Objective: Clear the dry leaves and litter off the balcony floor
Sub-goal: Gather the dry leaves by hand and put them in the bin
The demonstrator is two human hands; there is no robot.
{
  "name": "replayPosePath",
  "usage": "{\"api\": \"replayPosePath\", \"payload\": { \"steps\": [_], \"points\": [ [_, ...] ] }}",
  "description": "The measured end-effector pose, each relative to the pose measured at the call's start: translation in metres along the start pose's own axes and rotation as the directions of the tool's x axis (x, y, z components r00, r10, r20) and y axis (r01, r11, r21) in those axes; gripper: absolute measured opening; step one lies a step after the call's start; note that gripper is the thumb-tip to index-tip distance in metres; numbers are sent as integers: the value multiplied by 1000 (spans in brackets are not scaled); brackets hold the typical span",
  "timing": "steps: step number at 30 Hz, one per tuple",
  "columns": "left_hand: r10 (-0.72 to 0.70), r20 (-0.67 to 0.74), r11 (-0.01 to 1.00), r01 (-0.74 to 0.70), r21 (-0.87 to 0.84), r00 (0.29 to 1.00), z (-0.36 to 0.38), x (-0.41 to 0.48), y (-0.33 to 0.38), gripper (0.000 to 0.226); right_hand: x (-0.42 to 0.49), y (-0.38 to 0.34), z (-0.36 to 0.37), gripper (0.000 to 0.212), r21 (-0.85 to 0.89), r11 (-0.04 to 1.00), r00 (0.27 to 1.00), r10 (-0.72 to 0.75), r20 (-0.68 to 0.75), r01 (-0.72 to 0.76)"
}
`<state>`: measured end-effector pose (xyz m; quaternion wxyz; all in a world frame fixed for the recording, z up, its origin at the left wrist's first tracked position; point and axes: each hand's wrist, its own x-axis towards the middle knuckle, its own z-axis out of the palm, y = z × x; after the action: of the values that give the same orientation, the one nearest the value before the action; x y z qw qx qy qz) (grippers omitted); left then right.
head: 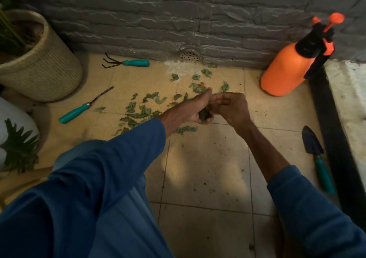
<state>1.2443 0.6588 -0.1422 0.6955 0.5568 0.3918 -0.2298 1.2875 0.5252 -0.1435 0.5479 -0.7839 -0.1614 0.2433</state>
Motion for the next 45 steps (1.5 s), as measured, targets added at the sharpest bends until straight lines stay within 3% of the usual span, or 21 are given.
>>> {"api": "replayPosePath", "payload": {
  "steps": [2,6,9,13,16,19,22,28,30,36,41,45],
  "points": [
    [19,29,1000,-19,-2,999,-1,-4,4,67,4,-8,7,16,-112,992,998,-53,-20,51],
    [95,-51,985,-86,150,994,-12,-10,11,54,12,-14,17,7,-280,942,977,-206,-47,185],
    [177,-142,960,-139,242,974,-25,-17,18,38,13,-23,19,8,-259,923,959,-281,49,284],
    [292,-239,912,-194,361,926,-40,-29,26,29,11,-28,24,16,6,995,994,-102,36,102],
    [283,-237,908,-180,379,929,-51,-36,26,33,5,-16,33,17,106,993,999,48,-11,-46],
    [260,-230,914,-162,372,938,-63,-45,20,31,-6,10,55,15,-123,980,987,161,21,-157],
    [230,-219,934,-152,324,948,-73,-46,20,28,-12,42,81,10,-482,874,988,129,88,-71],
    [172,-217,955,-109,276,961,-81,-34,27,29,-7,70,122,58,-644,761,994,111,17,-74],
    [219,-243,943,-140,303,945,-83,-30,29,28,-1,72,136,60,-697,713,994,111,8,-74],
    [268,-274,926,-168,339,923,-92,-19,25,30,3,88,151,7,-600,800,1000,-22,3,19],
    [270,-288,918,-156,364,919,-97,-16,22,28,3,97,117,11,-551,831,996,-39,86,80],
    [223,-252,930,-129,344,941,-91,-12,19,27,8,77,84,14,-319,948,1000,0,-2,0]
  ]
}}
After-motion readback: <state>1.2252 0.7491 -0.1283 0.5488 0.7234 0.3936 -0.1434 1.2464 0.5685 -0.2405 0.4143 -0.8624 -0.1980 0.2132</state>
